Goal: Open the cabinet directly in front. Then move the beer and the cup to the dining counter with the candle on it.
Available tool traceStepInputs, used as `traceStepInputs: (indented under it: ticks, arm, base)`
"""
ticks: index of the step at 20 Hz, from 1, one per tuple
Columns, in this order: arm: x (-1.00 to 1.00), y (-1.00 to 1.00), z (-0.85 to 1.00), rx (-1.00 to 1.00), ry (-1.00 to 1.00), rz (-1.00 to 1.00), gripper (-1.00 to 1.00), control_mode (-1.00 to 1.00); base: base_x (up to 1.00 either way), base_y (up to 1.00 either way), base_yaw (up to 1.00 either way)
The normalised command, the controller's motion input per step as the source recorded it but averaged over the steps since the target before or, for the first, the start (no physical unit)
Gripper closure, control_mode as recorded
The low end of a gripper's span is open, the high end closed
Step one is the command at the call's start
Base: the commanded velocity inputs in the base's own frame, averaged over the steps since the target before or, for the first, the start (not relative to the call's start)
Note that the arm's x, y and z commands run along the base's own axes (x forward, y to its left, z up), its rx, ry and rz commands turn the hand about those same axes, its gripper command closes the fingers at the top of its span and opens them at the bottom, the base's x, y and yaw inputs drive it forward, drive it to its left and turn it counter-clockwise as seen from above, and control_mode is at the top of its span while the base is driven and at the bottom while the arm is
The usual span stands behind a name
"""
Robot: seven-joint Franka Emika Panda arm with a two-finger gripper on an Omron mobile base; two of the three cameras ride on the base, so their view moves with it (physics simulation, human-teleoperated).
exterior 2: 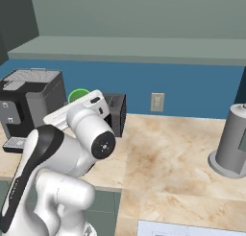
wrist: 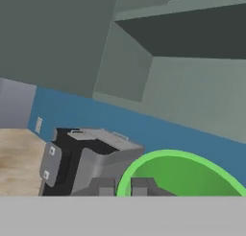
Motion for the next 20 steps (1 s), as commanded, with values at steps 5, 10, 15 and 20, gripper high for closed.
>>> traceStepInputs:
  ticks: [5, 10, 15, 20]
  arm:
    - [-0.19, 0.00, -0.03, 0.00, 0.01, 0.01, 1.00, 1.00]
    - [0.00, 0.00, 0.00, 0.00, 0.00, 0.00, 1.00, 1.00]
    - [0.00, 0.00, 0.00, 0.00, 0.00, 0.00, 1.00, 1.00]
    - [0.00, 0.00, 0.00, 0.00, 0.00, 0.00, 1.00, 1.00]
  base:
    - [-0.14, 0.02, 0.02]
    - [-0.94, 0.14, 0.19]
    - [-0.88, 0.30, 0.28]
    - [-0.77, 0.48, 0.41]
